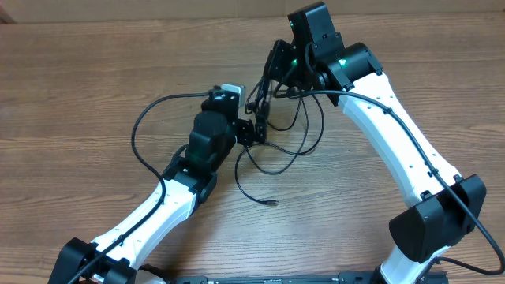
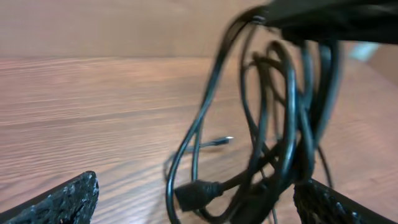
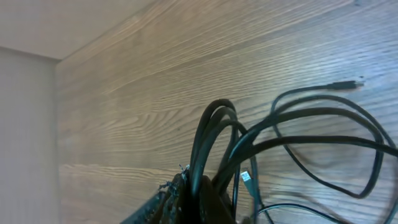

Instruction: Untangle cables

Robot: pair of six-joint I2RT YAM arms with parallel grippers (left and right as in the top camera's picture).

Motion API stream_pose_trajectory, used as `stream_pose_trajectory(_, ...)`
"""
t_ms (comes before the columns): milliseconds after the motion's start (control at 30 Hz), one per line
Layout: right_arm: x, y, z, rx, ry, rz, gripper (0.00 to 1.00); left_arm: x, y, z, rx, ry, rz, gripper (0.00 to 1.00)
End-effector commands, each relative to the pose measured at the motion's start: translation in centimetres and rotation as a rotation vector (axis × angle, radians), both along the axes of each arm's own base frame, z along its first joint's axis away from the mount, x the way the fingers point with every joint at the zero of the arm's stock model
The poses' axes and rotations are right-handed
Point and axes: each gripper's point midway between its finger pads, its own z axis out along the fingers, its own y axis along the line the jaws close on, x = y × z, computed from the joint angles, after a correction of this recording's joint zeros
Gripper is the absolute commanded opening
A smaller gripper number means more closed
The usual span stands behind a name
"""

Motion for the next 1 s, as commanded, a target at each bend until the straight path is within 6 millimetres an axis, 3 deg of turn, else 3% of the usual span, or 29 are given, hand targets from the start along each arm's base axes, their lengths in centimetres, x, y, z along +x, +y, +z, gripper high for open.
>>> stream_pose_trajectory(0, 0.3, 0.5, 1.5, 0.020, -0.043, 0.035, 0.04, 1.2, 2.1, 0.5, -0.025, -0.013, 0.148, 1.00)
stream_pose_trajectory(267, 0.2, 0.5, 1.5, 0.021, -0.041, 0.036, 0.04, 1.3, 3.0, 0.2, -0.015, -0.004, 0.188, 1.00)
stream_pose_trajectory(667, 0.0, 1.0, 1.6, 0.038, -0.038, 0.066, 0.04, 0.9, 8.8, -2.1, 0.123, 0.058, 0.482, 1.00)
stream_pose_trajectory(967, 0.0, 0.7, 1.5, 0.027, -0.039, 0.072, 0.04, 0.6, 9.5, -2.7, 0.155, 0.079, 0.509, 1.00)
